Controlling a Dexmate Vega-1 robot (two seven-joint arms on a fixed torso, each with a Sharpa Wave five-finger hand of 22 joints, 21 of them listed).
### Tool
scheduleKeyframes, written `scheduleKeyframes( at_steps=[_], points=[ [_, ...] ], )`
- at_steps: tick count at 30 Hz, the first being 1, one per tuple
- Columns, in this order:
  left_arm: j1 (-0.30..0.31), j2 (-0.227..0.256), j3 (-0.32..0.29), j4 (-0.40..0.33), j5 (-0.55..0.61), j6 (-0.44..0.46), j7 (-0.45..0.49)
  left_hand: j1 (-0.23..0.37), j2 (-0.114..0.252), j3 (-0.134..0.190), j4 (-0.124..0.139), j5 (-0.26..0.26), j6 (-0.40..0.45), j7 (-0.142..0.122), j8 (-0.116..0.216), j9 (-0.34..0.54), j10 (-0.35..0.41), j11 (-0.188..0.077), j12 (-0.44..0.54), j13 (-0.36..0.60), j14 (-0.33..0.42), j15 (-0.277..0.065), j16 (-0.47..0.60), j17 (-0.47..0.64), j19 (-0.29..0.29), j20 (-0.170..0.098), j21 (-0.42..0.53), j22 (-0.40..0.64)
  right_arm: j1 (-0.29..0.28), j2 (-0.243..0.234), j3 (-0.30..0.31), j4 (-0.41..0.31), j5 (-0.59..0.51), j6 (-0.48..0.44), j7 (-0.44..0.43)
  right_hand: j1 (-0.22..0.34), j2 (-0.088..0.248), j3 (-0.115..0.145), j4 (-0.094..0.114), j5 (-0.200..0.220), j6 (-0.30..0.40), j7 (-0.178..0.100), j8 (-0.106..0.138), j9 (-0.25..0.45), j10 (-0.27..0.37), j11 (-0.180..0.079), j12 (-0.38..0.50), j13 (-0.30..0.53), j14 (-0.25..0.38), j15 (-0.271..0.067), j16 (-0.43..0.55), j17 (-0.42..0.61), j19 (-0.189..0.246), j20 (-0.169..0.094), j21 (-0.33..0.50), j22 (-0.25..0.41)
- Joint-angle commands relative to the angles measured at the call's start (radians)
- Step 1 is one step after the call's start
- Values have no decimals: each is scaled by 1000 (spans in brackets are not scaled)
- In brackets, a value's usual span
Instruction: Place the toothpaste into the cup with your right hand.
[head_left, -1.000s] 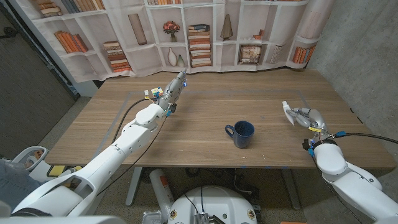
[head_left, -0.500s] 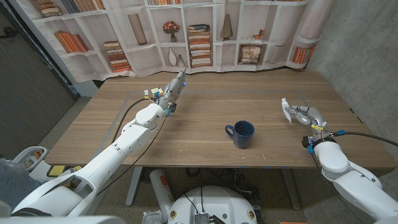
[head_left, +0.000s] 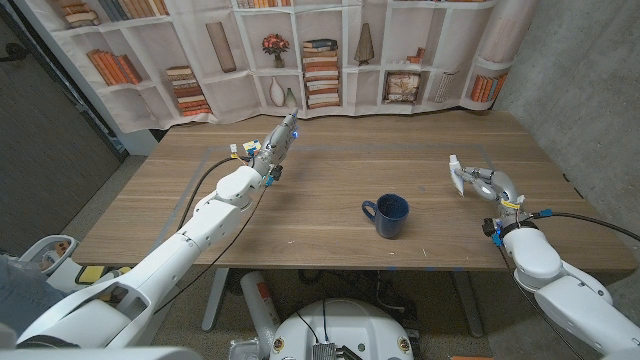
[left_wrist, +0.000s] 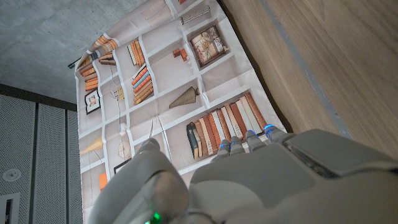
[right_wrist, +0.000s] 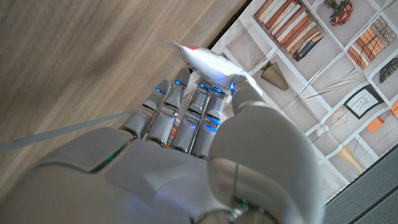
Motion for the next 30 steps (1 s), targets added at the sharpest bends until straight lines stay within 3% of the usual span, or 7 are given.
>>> scheduleKeyframes(
  at_steps=[1, 14, 15, 30],
  points=[
    [-4, 2, 1, 9, -3, -3, -13, 1, 7, -7, 2, -1, -122, -3, -2, 3, -139, -5, 2, 5, -177, -6, 6, 2, -224, 7, 5, 5, -3, 8, -13, -3, 11, 47, 12, 9, -4, 5, 4, -4, 8, -17, -1, 4, 2, -7, 0, 0, 1, -110, 2, 6, 13, -49, 5, 3],
    [-2, 10, -2, -1, -5, 2, -17, 2, 8, -10, 2, -1, -121, -2, -1, 3, -140, -6, 2, 5, -177, -6, 6, 2, -224, 7, 5, 5, 1, 20, -33, 0, 3, 98, 21, 9, -15, 2, 4, -6, 12, -16, -4, 4, 4, -10, -4, 1, -72, -71, -15, 5, -21, -45, -7, 5],
    [0, 12, -2, -5, -2, 4, -12, 2, 8, -10, 2, -1, -121, -2, -1, 3, -140, -6, 2, 5, -177, -5, 6, 2, -224, 7, 5, 5, 2, 23, -34, -1, 3, 99, 20, 11, -15, 2, 4, -6, 14, -15, -5, 4, 5, -12, -4, 1, -89, -54, -17, 5, -22, -44, -7, 5],
    [-2, 7, -2, 5, -6, 0, -17, 3, 10, -12, 1, -1, -119, -3, -1, 3, -139, -7, 3, 5, -177, -5, 6, 2, -224, 10, 5, 5, 18, 30, -63, 12, 10, 171, 64, 15, -22, 1, 2, -6, 16, -19, -7, 6, 6, -24, -5, 1, -132, -20, -16, 3, -32, -28, -9, 5]
  ],
)
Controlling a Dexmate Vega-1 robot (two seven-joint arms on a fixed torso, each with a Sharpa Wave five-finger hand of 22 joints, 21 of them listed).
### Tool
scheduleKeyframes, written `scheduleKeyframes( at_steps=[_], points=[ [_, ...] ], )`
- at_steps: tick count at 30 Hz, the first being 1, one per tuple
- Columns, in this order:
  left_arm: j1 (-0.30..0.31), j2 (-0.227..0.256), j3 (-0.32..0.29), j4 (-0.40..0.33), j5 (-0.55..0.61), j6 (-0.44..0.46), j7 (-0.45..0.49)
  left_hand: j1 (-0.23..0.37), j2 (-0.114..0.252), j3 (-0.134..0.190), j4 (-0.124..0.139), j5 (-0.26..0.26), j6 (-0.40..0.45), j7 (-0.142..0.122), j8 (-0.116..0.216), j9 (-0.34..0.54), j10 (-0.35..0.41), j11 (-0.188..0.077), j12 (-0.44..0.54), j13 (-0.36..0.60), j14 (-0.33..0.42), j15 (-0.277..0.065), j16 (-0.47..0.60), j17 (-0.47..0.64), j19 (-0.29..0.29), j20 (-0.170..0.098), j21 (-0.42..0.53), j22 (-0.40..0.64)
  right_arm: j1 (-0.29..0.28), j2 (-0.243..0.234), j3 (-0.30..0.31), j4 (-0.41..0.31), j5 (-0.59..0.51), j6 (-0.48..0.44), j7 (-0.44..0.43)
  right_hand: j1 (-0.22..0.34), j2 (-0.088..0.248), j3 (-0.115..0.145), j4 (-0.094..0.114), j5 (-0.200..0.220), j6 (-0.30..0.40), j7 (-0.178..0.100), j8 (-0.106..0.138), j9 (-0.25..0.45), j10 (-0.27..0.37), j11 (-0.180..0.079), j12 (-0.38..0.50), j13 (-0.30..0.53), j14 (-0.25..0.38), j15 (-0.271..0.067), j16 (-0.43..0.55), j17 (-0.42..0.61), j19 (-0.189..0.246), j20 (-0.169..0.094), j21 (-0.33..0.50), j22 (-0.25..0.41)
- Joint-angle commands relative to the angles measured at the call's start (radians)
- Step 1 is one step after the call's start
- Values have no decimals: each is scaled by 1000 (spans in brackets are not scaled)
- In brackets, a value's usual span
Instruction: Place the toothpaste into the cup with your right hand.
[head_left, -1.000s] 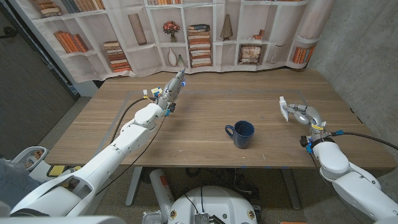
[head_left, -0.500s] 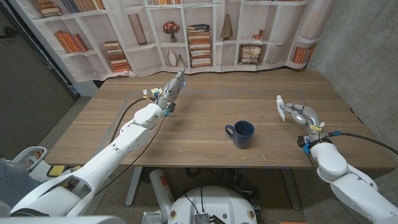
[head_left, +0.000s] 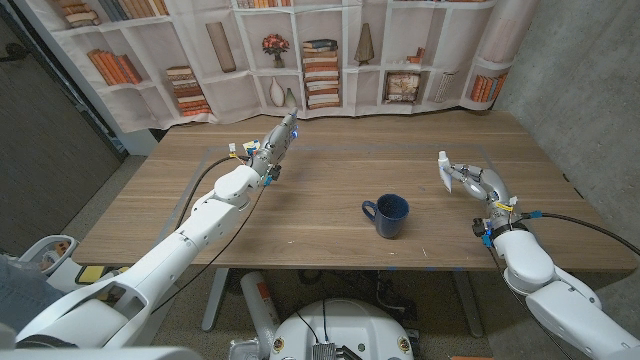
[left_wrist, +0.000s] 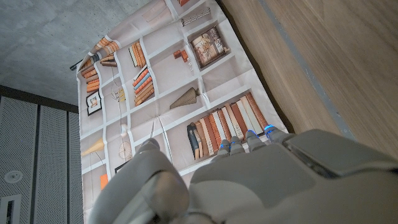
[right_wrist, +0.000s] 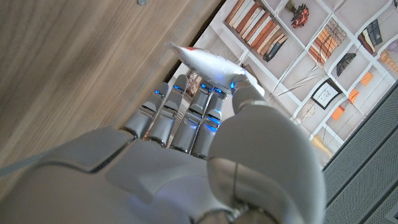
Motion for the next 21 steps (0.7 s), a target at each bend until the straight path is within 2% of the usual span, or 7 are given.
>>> scheduleKeyframes(
  at_steps=[1, 8, 21],
  points=[
    [-1, -3, 0, 9, -4, 0, -4, 3, 10, -5, 1, -1, -119, -3, -1, 3, -139, -6, 3, 5, -177, -5, 6, 2, -220, 6, 5, 5, 13, 5, -21, 11, 11, 52, 36, 5, -11, 0, 1, 2, 12, -13, -1, 6, 5, -7, -5, 1, -11, -37, -4, 2, -3, -27, -1, 5],
    [1, -4, -1, 13, -5, -3, -3, 4, 11, -6, 0, -1, -119, -4, -1, 3, -138, -6, 3, 5, -176, -5, 6, 2, -221, 7, 5, 5, 13, -5, -23, 9, 25, 66, 62, 5, -13, -1, 2, 2, 13, -14, -2, 6, 5, -13, -6, 1, -30, -17, -4, 2, -10, -15, -2, 5],
    [-12, -8, 2, 22, 0, -6, -7, 5, 13, -9, 0, -1, -120, -4, -1, 3, -139, -5, 2, 5, -176, -5, 6, 2, -222, 8, 5, 5, 6, 0, -18, 8, 58, 118, 96, 5, -14, -2, 3, 3, 15, -17, -2, 7, 6, -20, -6, 1, -42, -13, -2, 2, -17, -10, -3, 5]
  ],
)
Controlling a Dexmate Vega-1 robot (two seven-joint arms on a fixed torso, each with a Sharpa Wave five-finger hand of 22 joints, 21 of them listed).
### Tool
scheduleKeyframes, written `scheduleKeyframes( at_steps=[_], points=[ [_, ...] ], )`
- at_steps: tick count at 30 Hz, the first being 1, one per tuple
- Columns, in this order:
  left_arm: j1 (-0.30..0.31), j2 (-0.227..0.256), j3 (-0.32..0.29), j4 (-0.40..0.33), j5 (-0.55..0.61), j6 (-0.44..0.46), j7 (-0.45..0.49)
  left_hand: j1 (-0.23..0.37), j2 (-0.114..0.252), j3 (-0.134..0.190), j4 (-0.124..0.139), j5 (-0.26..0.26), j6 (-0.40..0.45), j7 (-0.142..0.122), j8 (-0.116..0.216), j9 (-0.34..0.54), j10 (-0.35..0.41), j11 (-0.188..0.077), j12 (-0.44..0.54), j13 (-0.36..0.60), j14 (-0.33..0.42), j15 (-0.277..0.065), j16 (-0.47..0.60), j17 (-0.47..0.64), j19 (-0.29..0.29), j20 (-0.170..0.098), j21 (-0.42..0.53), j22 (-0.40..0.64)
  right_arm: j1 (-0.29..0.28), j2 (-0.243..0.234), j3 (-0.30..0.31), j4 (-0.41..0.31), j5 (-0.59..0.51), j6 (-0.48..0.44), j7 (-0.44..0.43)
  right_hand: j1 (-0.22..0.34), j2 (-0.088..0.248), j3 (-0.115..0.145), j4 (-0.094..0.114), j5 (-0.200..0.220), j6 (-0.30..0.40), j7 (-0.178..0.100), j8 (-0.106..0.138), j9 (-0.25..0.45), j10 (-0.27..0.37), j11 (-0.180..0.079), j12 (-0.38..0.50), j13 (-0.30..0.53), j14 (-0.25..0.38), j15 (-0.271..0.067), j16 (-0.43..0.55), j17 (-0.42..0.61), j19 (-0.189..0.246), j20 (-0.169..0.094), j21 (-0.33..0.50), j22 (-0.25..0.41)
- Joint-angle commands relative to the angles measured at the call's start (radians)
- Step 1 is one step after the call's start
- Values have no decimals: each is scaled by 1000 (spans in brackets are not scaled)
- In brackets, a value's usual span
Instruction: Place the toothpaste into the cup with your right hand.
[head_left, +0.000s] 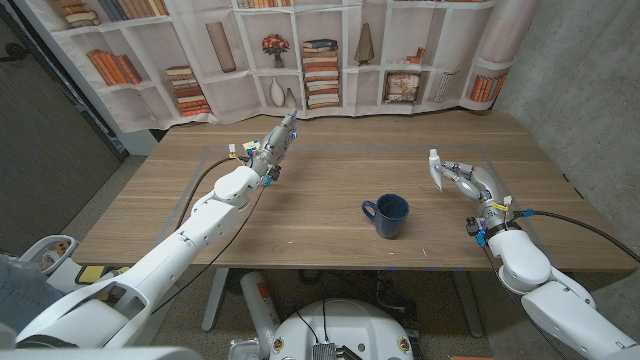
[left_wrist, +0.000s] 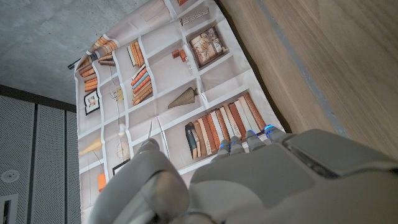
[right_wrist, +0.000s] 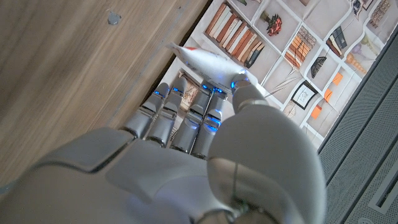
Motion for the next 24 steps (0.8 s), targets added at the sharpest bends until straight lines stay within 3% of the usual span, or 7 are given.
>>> scheduleKeyframes(
  at_steps=[1, 15, 24],
  points=[
    [-13, -5, 4, 11, 7, -4, -1, 6, 13, -5, 2, -1, -119, -4, -1, 3, -139, -5, 2, 5, -177, -5, 6, 2, -222, 8, 5, 5, -6, 3, 0, 0, 26, 53, 34, 0, -9, -2, 3, 4, 7, -9, 0, 1, 3, -8, -3, 1, -5, -18, -2, 2, -8, -8, -3, 5],
    [-22, -7, 4, 24, 3, -5, -12, 7, 14, -8, 2, -1, -120, -4, -2, 3, -139, -6, 3, 5, -176, -5, 6, 2, -222, 8, 5, 5, -20, 19, -4, -27, 4, 81, 30, 1, -11, -3, 3, 4, 16, -13, 2, 1, 5, -12, -2, 1, -11, -15, 2, 2, -6, -7, -1, 5],
    [-22, -4, 3, 18, 6, -1, -7, 8, 15, -10, 2, -1, -120, -3, -2, 3, -138, -5, 3, 5, -176, -5, 6, 2, -222, 8, 5, 5, -9, 15, -15, -21, 36, 106, 81, 2, -11, -3, 3, 5, 18, -14, 2, 1, 5, -15, -2, 1, -12, -18, 4, 2, -5, -7, 0, 5]
  ],
)
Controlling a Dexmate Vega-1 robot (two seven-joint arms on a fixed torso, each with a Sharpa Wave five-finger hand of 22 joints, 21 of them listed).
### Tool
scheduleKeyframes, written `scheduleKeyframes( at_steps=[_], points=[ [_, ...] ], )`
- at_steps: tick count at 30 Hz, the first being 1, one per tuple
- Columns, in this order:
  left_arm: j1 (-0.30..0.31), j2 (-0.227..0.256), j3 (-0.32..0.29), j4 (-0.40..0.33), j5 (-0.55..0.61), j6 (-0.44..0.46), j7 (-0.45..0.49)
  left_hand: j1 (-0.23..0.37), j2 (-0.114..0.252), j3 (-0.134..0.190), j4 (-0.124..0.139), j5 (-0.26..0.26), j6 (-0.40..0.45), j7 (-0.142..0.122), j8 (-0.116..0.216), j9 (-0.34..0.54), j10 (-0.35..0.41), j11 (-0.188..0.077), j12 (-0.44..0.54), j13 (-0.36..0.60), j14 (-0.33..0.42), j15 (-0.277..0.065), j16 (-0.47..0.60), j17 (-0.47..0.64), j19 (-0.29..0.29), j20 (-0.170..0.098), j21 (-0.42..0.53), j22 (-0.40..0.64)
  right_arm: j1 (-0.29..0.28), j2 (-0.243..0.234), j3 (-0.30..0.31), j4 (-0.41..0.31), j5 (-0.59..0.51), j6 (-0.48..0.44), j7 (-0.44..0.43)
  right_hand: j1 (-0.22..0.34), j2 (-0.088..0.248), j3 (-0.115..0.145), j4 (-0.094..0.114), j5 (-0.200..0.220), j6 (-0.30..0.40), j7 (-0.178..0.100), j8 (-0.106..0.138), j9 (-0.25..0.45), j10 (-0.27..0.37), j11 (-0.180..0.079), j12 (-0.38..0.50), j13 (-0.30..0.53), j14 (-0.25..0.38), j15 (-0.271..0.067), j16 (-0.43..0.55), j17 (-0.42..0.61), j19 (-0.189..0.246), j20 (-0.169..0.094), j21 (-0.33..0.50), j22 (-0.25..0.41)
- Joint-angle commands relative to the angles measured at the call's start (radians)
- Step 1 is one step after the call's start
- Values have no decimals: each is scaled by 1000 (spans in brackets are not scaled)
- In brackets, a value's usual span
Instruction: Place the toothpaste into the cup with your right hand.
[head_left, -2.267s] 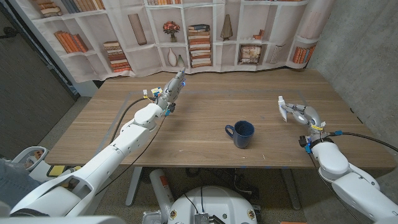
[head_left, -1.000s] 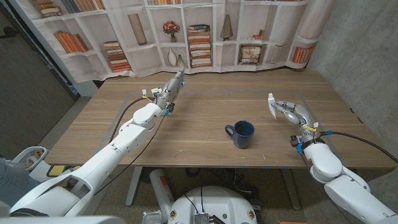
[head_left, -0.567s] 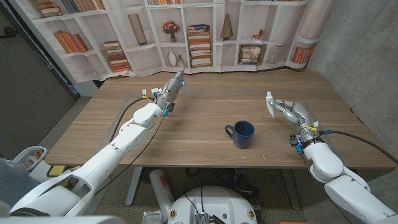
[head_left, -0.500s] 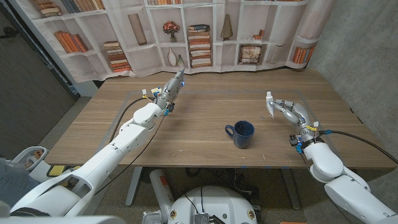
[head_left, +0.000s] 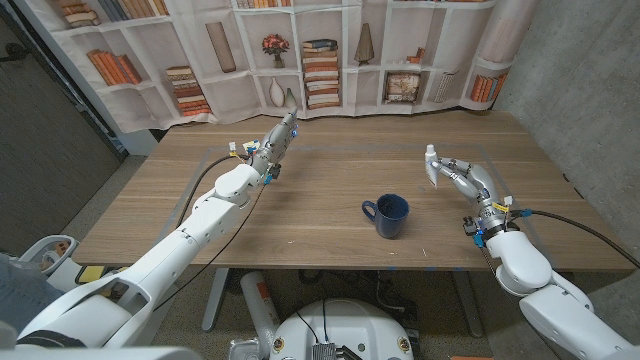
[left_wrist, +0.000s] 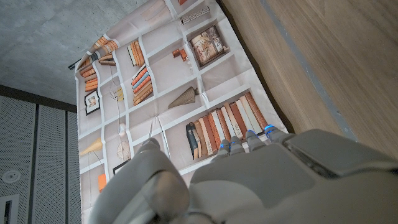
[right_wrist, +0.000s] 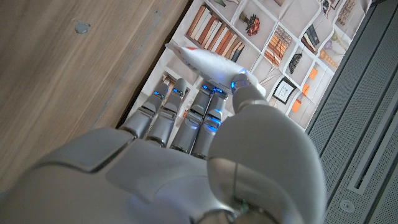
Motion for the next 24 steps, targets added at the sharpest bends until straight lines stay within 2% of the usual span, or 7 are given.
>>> scheduleKeyframes(
  at_steps=[1, 24],
  points=[
    [-4, 3, -1, -4, 1, 5, 2, 3, 10, -3, 1, -1, -120, -4, -2, 3, -138, -5, 3, 5, -176, -6, 6, 2, -222, 8, 5, 5, 9, 1, -13, 0, 33, 34, 55, 2, -11, -2, 3, 8, 16, -13, 5, 2, 5, -5, -2, 1, -2, -17, 4, 2, 2, -14, 0, 5],
    [-19, -13, 5, 24, 2, 0, -2, 5, 12, -7, 1, -2, -121, -4, -2, 3, -140, -7, 2, 5, -178, -4, 6, 2, -223, 8, 5, 5, 2, 9, -30, -3, 36, 104, 90, 2, -11, -3, 5, 8, 25, -15, 7, 2, 7, -8, -3, 1, -5, -25, 6, 3, 3, -13, 3, 6]
  ],
)
